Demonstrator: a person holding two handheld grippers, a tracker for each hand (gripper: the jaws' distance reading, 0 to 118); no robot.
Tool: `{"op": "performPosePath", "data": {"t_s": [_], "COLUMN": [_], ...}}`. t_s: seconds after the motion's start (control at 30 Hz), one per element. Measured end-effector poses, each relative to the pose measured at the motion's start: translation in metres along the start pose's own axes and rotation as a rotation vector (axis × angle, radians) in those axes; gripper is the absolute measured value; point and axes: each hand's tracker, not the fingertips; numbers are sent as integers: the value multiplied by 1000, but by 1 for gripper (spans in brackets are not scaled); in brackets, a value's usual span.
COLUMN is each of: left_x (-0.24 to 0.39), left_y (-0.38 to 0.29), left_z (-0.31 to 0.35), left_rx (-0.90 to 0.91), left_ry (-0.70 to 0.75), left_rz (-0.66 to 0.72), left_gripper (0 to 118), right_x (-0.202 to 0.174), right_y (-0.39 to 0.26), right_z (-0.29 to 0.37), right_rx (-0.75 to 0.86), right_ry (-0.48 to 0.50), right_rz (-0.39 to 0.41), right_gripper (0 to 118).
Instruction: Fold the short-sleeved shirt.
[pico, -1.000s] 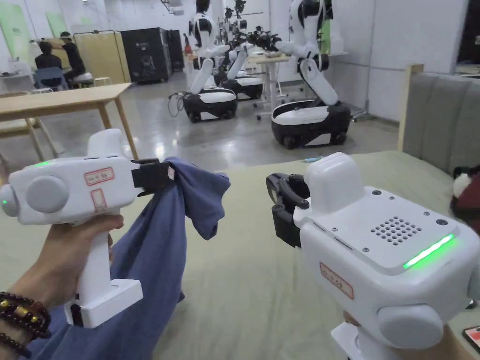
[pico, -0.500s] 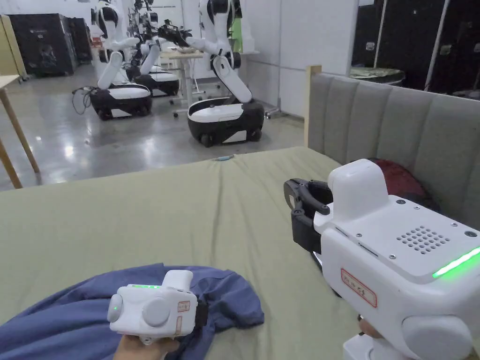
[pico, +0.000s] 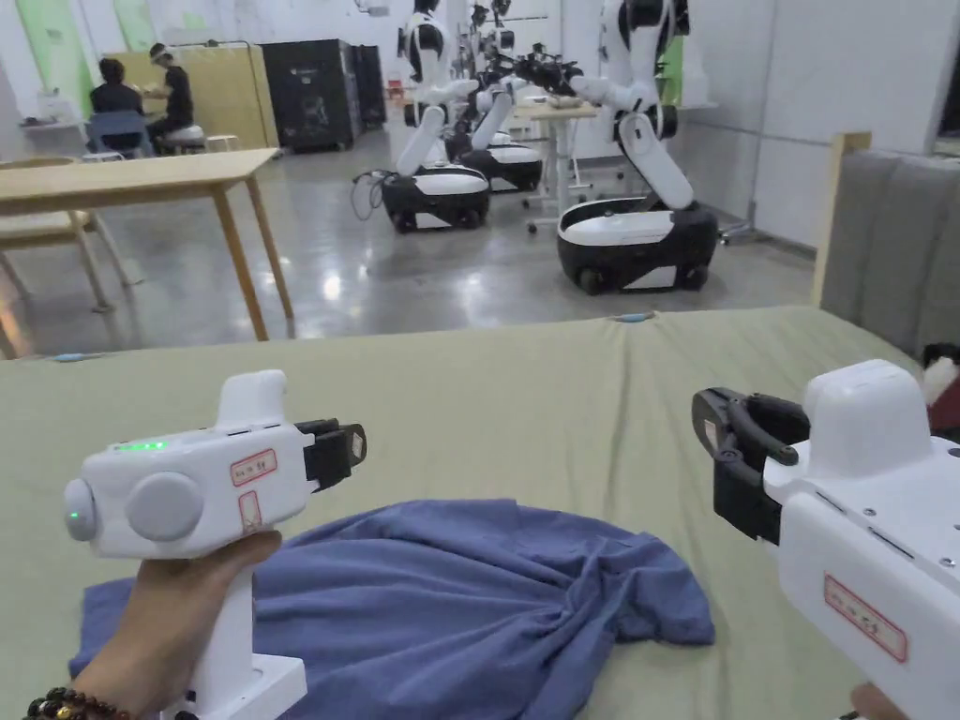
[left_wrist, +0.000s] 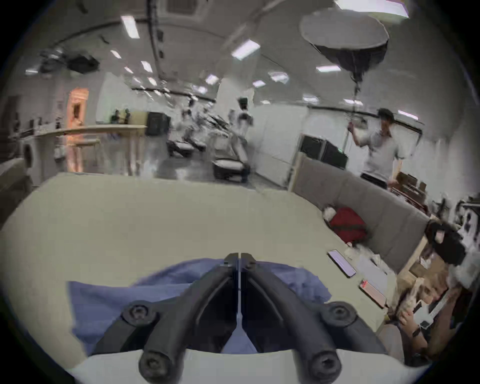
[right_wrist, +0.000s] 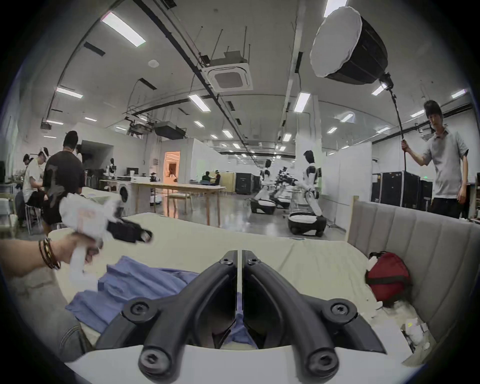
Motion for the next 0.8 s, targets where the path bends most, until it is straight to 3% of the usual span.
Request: {"op": "performPosePath", "data": {"t_s": [0.07, 0.23, 0.4, 0.43, 0.47, 0.53, 0.57, 0.63, 0.8], "left_x": [-29, -93, -150, -163, -181, -209, -225, -253, -294], "left_y": [3, -1, -16, -21, -27, -38, -45, -59, -86], "left_z": [41, 96, 64, 50, 33, 2, -15, -40, -91], "left_rx": [0, -2, -126, -163, -199, -278, -335, -347, -466], "left_ry": [16, 209, 313, 331, 363, 431, 453, 448, 471], "left_rz": [27, 85, 71, 84, 94, 100, 107, 123, 133], "left_gripper": [0, 0, 0, 7, 28, 95, 112, 106, 107], "right_x": [-9, -24, -30, -31, -31, -29, -29, -26, -20], "right_y": [-2, -3, -3, -4, -4, -7, -9, -14, -30], "right_z": [-4, -13, -24, -25, -26, -27, -28, -31, -42], "right_rx": [-8, -14, -22, -28, -36, -56, -69, -96, -158], "right_ry": [23, 77, 78, 78, 78, 83, 81, 64, 28], "right_rz": [3, -24, -31, -29, -27, -15, -3, 30, 47], "right_gripper": [4, 4, 4, 4, 4, 4, 4, 5, 5]}}
